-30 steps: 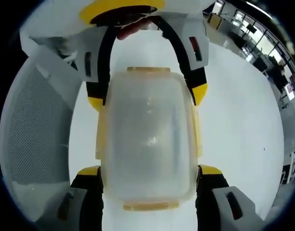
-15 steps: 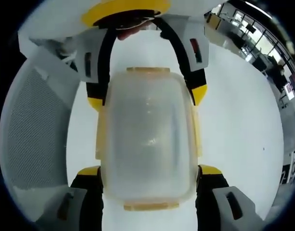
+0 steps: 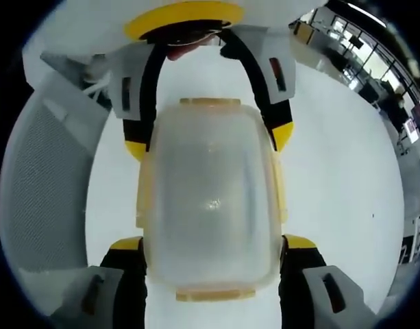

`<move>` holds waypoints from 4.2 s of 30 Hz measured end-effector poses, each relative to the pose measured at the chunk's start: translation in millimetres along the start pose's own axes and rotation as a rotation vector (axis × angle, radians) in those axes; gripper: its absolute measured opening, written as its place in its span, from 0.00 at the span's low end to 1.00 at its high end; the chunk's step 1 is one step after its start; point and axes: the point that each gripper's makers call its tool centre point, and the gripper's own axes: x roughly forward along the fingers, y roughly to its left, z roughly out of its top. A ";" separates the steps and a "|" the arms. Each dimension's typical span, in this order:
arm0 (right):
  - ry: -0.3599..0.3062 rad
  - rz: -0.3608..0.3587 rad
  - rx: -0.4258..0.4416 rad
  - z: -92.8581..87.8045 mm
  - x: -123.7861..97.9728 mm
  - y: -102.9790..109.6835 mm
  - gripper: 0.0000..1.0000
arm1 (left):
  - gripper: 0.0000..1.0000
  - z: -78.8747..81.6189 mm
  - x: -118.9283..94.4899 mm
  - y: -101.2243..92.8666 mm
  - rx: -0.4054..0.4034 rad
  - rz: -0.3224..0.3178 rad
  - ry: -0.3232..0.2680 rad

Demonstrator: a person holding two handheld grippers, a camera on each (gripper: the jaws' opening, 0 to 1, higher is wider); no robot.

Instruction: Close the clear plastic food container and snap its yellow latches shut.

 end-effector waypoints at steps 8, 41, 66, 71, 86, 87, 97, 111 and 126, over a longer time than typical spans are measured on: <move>-0.012 -0.004 0.008 -1.1 1.1 -12.8 0.80 | 0.88 0.7 2.8 11.8 -0.001 -0.008 0.001; -0.016 -0.008 0.011 -0.5 6.4 -45.8 0.81 | 0.89 0.7 9.3 43.6 -0.016 -0.012 -0.001; -0.013 -0.012 0.024 -0.5 10.8 -75.0 0.84 | 0.90 2.1 13.6 71.8 -0.025 -0.026 0.003; -0.001 -0.004 0.019 -1.9 11.0 -79.3 0.84 | 0.90 3.5 14.7 75.5 -0.033 -0.027 -0.003; -0.037 -0.007 -0.034 1.4 6.3 -80.7 0.85 | 0.91 2.3 12.2 77.4 -0.009 -0.023 0.007; -0.049 -0.012 -0.058 3.4 5.5 -81.6 0.86 | 0.91 1.4 11.6 77.4 -0.006 -0.021 0.005; -0.114 -0.043 0.009 5.6 -8.8 -85.1 0.90 | 0.99 10.3 -5.7 85.3 -0.028 0.022 -0.073; -0.346 -0.119 0.178 20.0 -24.3 -79.7 0.86 | 0.92 15.4 -19.5 77.8 -0.161 0.083 -0.279; -0.747 -0.356 0.470 26.7 -50.2 -101.7 0.97 | 0.96 17.7 -37.0 95.5 -0.438 0.295 -0.637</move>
